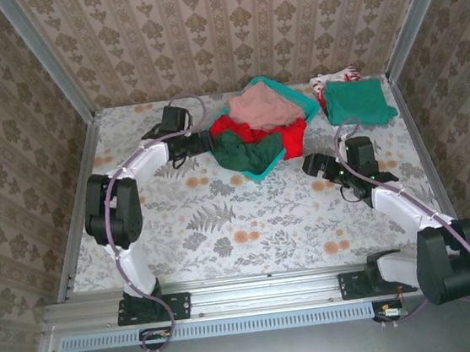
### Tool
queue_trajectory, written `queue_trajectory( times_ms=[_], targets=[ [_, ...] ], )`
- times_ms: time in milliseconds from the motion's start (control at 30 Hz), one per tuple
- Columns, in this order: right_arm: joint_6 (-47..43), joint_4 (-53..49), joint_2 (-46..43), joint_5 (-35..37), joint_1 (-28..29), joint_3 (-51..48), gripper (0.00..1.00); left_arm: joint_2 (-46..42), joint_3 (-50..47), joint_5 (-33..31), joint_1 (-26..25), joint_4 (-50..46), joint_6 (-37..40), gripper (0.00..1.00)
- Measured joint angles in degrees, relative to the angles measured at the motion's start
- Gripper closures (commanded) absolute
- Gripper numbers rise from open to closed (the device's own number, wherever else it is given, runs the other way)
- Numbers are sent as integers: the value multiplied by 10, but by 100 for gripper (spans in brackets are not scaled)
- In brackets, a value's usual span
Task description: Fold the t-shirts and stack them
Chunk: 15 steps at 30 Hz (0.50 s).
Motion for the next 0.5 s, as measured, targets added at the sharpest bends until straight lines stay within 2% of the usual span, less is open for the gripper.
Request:
queue_trajectory(
  times_ms=[67, 100, 167, 233, 367, 500],
  targets=[
    [-2, -1, -2, 0, 0, -2, 0, 0, 5, 0, 0, -3, 6, 34],
    [-2, -1, -3, 0, 0, -2, 0, 0, 7, 4, 1, -3, 9, 35],
    [-3, 0, -4, -1, 0, -3, 0, 3, 14, 9, 4, -5, 12, 47],
    [-3, 2, -5, -4, 0, -6, 0, 8, 23, 17, 7, -6, 18, 50],
    [-3, 2, -5, -7, 0, -18, 0, 10, 27, 26, 14, -6, 16, 68],
    [-3, 2, -5, -9, 0, -21, 0, 6, 20, 35, 31, 1, 8, 76]
  ],
)
